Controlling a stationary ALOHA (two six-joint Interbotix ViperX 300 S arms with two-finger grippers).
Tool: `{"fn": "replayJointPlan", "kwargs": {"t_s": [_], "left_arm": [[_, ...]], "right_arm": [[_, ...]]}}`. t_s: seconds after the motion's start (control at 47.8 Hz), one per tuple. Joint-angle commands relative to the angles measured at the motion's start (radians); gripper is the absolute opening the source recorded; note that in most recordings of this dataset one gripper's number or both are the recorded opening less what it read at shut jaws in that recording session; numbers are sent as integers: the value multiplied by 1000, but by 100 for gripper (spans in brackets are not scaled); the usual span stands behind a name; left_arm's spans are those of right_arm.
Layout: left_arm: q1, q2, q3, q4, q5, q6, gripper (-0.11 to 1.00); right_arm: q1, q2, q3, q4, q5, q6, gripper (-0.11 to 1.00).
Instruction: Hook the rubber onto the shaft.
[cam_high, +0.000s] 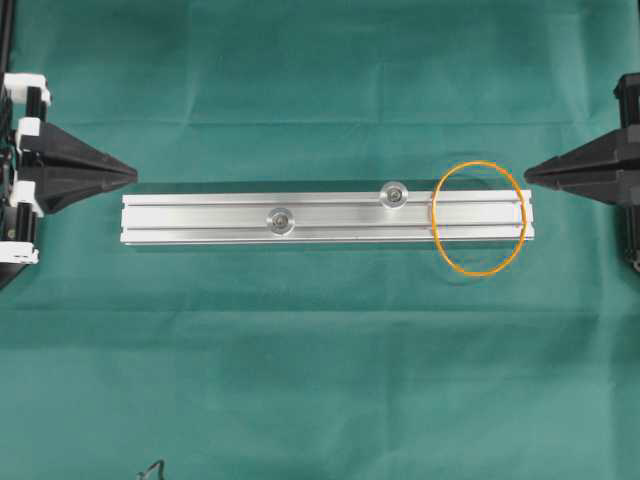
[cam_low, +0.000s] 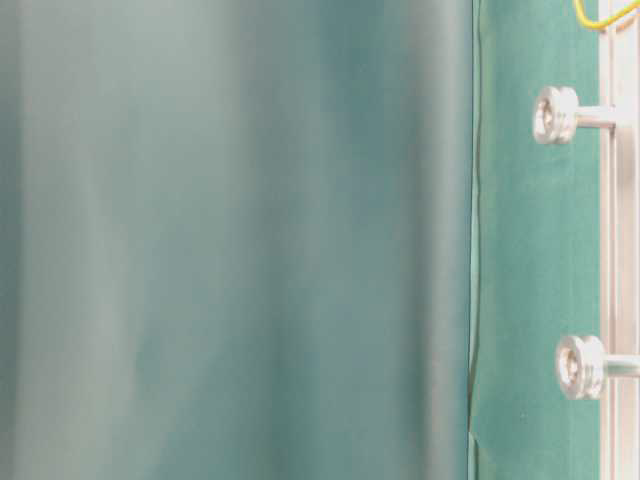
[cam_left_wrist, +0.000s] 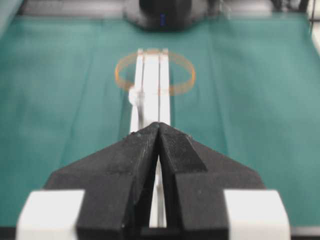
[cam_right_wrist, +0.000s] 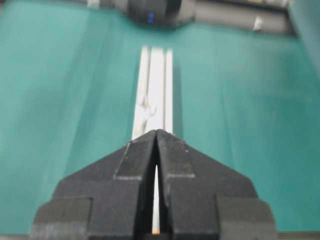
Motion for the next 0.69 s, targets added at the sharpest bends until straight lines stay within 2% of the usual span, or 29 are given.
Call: {"fn": "replayJointPlan", "kwargs": {"t_s": [0.0, 0.125, 0.251, 0.669], "left_arm": [[3, 5, -52, 3, 121, -2, 0], [3, 6, -75, 3, 245, -2, 0], [3, 6, -84, 3, 293, -2, 0], [3, 6, -94, 3, 295, -2, 0]], "right_arm": [[-2, 6, -43, 5, 103, 14, 3], [-2, 9, -58, 5, 247, 52, 3], [-2, 11, -75, 5, 348, 64, 3], [-2, 12, -91, -2, 393, 66, 3]]}}
